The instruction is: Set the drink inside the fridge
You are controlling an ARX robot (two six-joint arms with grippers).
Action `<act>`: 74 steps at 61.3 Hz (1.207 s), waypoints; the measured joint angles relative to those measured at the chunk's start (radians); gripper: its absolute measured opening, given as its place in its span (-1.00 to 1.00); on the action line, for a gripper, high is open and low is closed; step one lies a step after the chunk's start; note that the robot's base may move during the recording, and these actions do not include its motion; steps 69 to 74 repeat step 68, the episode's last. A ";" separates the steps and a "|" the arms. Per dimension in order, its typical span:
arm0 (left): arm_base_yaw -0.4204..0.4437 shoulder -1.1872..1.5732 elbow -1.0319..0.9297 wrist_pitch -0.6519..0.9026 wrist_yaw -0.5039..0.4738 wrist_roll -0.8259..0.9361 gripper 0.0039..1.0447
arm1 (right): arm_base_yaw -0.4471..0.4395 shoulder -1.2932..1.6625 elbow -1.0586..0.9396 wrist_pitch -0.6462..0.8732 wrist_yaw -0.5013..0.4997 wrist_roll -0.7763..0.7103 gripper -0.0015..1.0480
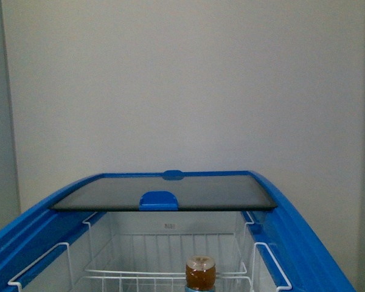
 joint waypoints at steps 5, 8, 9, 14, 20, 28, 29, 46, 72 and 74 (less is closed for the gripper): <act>0.000 0.000 0.000 0.000 0.000 0.000 0.85 | 0.000 0.000 0.000 0.000 0.000 0.001 -0.66; 0.000 0.000 0.000 0.000 0.000 0.000 0.85 | 0.000 -0.001 0.000 0.000 0.000 0.001 -0.43; 0.000 0.000 0.000 0.000 0.000 0.000 0.85 | 0.000 -0.001 0.000 0.000 0.000 0.001 -0.36; 0.000 0.000 0.000 0.000 0.000 0.000 0.85 | 0.000 -0.001 0.000 0.000 0.000 0.001 -0.10; 0.000 0.000 0.000 0.000 0.000 0.000 0.85 | 0.000 -0.001 0.000 0.000 0.000 0.001 0.30; 0.000 0.000 0.000 0.000 0.000 0.000 0.85 | 0.000 -0.001 0.000 0.000 0.000 0.001 0.65; 0.000 0.000 0.000 0.000 0.000 0.000 0.85 | 0.000 -0.001 0.000 0.000 0.000 0.001 0.72; 0.000 0.000 0.000 0.000 0.000 0.000 0.85 | 0.000 -0.001 0.000 0.000 0.000 0.002 0.85; 0.000 0.000 0.000 0.000 0.000 0.000 0.85 | 0.000 -0.001 0.000 0.000 0.000 0.002 0.85; 0.000 0.000 0.000 0.000 0.000 0.000 0.85 | 0.000 -0.001 0.000 0.000 0.000 0.002 0.85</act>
